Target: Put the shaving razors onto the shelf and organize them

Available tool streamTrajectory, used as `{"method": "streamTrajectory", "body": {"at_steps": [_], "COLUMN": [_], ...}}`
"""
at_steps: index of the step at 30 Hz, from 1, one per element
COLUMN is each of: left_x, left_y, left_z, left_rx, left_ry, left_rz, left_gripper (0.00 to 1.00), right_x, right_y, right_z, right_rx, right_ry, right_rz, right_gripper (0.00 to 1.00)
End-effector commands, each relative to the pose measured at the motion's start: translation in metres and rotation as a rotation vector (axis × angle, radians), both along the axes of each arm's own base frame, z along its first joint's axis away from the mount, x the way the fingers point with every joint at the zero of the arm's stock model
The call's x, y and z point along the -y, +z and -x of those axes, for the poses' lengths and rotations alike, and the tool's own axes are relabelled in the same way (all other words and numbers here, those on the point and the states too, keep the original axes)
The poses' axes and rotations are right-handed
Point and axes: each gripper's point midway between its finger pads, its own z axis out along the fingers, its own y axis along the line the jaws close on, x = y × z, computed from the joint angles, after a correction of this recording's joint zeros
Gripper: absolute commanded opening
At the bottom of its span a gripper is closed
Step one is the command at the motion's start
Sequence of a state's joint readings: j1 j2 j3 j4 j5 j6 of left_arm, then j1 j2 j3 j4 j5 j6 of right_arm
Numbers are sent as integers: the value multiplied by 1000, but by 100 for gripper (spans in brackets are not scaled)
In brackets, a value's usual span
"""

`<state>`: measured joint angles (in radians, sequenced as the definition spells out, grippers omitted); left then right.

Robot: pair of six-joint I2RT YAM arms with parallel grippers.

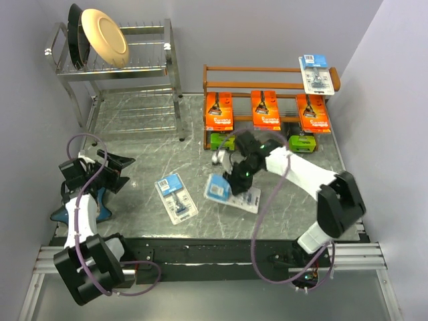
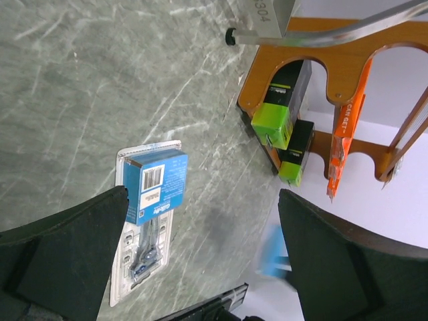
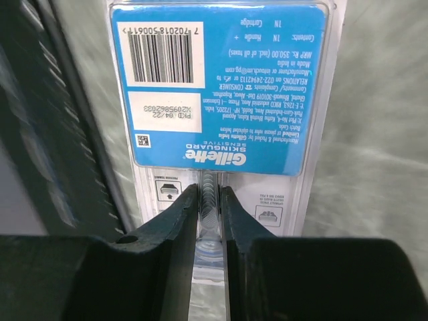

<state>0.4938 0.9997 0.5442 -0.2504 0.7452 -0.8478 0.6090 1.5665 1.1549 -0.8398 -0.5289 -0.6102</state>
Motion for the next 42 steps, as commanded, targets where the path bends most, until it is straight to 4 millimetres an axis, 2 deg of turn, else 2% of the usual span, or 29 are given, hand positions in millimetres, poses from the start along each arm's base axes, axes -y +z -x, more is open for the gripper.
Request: {"method": "streamTrajectory", "body": {"at_steps": [1, 2, 4, 5, 7, 8, 10, 11, 12, 13, 14, 15, 16, 17, 18, 19, 21, 25, 26, 28, 29, 31, 34, 42], "left_x": [5, 6, 6, 6, 6, 8, 9, 9, 10, 10, 10, 11, 10, 11, 12, 12, 12, 12, 12, 11, 11, 11, 10, 5], "left_y": [19, 19, 21, 23, 24, 25, 25, 26, 25, 26, 27, 26, 26, 25, 24, 22, 20, 16, 15, 14, 12, 10, 7, 1], "left_z": [-11, -11, -13, -14, -16, -17, -20, -22, -24, -25, -26, -27, -27, -27, -27, -26, -25, -22, -22, -21, -21, -20, -20, -23], "left_rx": [64, 63, 65, 69, 74, 76, 75, 79, 77, 78, 83, 79, 79, 76, 74, 69, 65, 56, 56, 52, 49, 42, 34, 8], "left_ry": [-33, -35, -36, -39, -40, -44, -48, -52, -54, -58, -60, -63, -61, -63, -65, -66, -66, -62, -60, -58, -57, -61, -58, -48], "left_rz": [2, 5, 6, 2, 2, 7, 13, 13, 14, 16, 14, 15, 15, 16, 16, 18, 16, 12, 7, -2, -6, -14, -17, -33], "left_gripper": [99, 100, 100, 100, 100, 99, 99, 100, 99, 99, 100, 99, 99, 99, 99, 100, 99, 99, 100, 99, 99, 99, 99, 99], "right_x": [-43, -49, -44, -42, -27, -17, 1, 16, 19, 26, 45, 48, 54, 63, 67, 74, 90, 111, 113, 123, 123, 126, 129, 135], "right_y": [153, 192, 229, 259, 284, 306, 320, 341, 335, 340, 363, 355, 371, 373, 365, 375, 366, 350, 340, 343, 337, 341, 338, 300], "right_z": [-12, -20, -33, -45, -70, -86, -113, -128, -150, -162, -175, -195, -202, -213, -229, -235, -256, -283, -293, -303, -311, -317, -326, -358], "right_rx": [124, 190, 260, 337, 414, 472, 513, 568, 570, 581, 636, 611, 641, 667, 673, 707, 724, 720, 707, 729, 726, 747, 753, 722], "right_ry": [-123, -143, -243, -297, -478, -547, -685, -748, -794, -829, -881, -935, -967, -1005, -1031, -1061, -1126, -1202, -1215, -1249, -1254, -1261, -1269, -1305], "right_rz": [-337, -406, -445, -488, -502, -544, -561, -587, -555, -549, -568, -555, -586, -573, -546, -552, -513, -486, -471, -477, -466, -478, -479, -443], "right_gripper": [13, 12, 8, 0, 2, 2, 0, 0, 0, 0, 0, 0, 0, 0, 0, 0, 0, 0, 0, 0, 0, 0, 0, 0]}}
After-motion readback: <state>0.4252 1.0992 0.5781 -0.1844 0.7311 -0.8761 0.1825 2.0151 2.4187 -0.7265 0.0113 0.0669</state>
